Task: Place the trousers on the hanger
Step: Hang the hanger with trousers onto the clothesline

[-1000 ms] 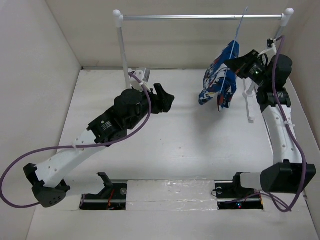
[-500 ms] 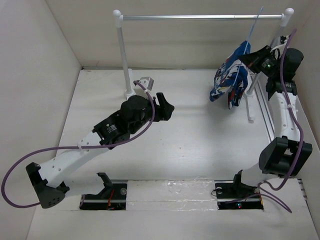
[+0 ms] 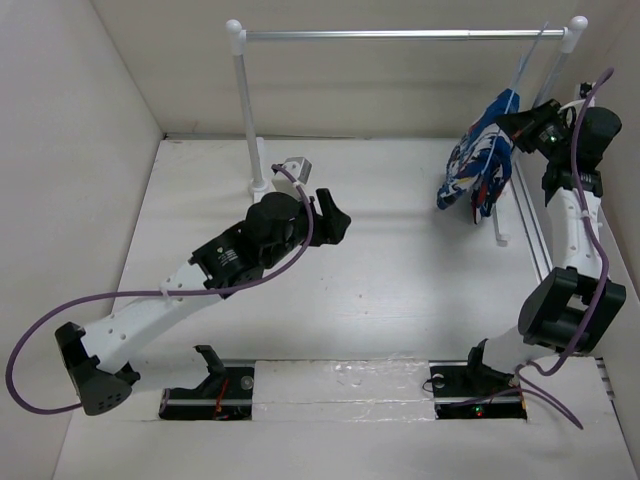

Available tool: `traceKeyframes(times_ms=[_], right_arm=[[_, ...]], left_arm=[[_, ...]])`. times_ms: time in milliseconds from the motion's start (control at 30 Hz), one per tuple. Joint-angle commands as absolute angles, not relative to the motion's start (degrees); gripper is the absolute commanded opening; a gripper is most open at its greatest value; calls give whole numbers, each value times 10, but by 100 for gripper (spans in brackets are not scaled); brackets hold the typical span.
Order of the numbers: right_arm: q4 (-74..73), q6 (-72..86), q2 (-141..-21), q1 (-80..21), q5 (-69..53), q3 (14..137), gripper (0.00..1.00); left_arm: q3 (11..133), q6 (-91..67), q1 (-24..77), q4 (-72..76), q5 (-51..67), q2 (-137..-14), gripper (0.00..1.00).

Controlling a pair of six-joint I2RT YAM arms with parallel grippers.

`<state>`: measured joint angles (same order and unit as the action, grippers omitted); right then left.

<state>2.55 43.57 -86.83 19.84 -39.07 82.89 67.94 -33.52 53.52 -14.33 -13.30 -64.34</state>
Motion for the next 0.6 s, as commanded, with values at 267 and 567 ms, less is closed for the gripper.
traceKeyframes(times_ms=[267, 567], right_arm=[[50, 369, -841, 228, -398, 851, 53], [-93, 278, -805, 272, -370, 931, 81]], left_arm=[[678, -344, 535, -131, -140, -647, 60], [749, -332, 514, -162, -167, -671, 65]])
